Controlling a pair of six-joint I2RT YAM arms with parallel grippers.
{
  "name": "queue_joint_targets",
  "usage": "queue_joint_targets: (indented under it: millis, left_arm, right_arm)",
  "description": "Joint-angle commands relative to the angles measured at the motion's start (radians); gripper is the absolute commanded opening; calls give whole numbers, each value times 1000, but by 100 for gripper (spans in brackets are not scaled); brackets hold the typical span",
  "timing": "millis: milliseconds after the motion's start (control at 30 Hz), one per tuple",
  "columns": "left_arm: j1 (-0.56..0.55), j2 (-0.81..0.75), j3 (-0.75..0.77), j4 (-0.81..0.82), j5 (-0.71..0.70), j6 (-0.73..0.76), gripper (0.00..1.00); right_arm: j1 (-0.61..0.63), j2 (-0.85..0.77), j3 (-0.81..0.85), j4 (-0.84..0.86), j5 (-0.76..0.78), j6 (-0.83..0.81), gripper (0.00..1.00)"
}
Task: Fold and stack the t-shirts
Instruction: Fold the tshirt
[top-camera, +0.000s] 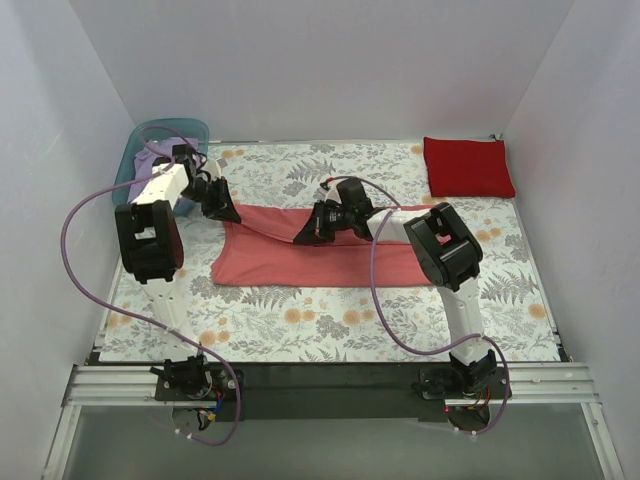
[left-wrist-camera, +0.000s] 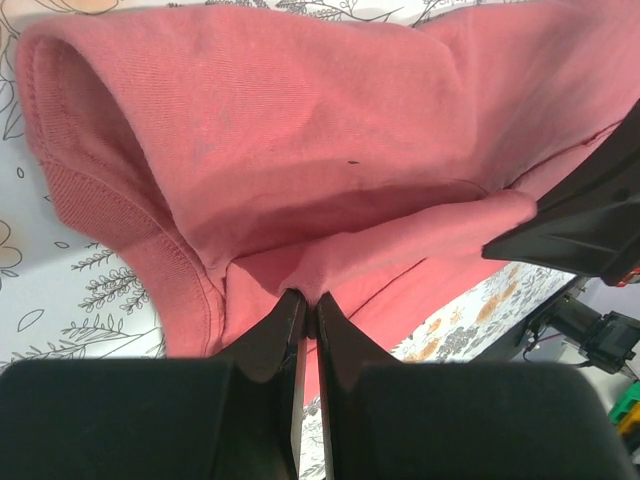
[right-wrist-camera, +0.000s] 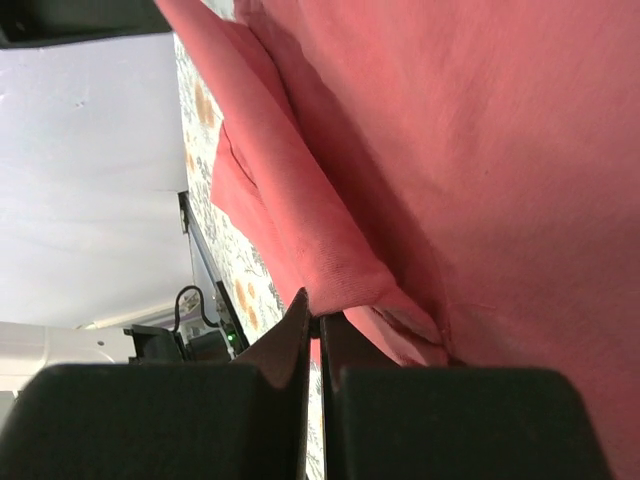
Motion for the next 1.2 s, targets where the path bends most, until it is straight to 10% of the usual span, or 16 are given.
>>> queue_joint_targets:
  millis: [0,800,1000,1167]
  left_arm:
    - [2,3,20,-9,33,-15,3]
    - [0,-111,-135,-81,-64,32,6]
    - [-1,-136,-124,-92,-6,57,28]
    - [2,-202,-132,-70,53,72,30]
  right_arm:
    - [-17,6,39,47,-25,5,1]
    - [-7,-73,-113,66,-76,39,1]
    - [-7,-102,-97,64,-103,25,42]
    - [-8,-156,-114,57,-134,-10,47]
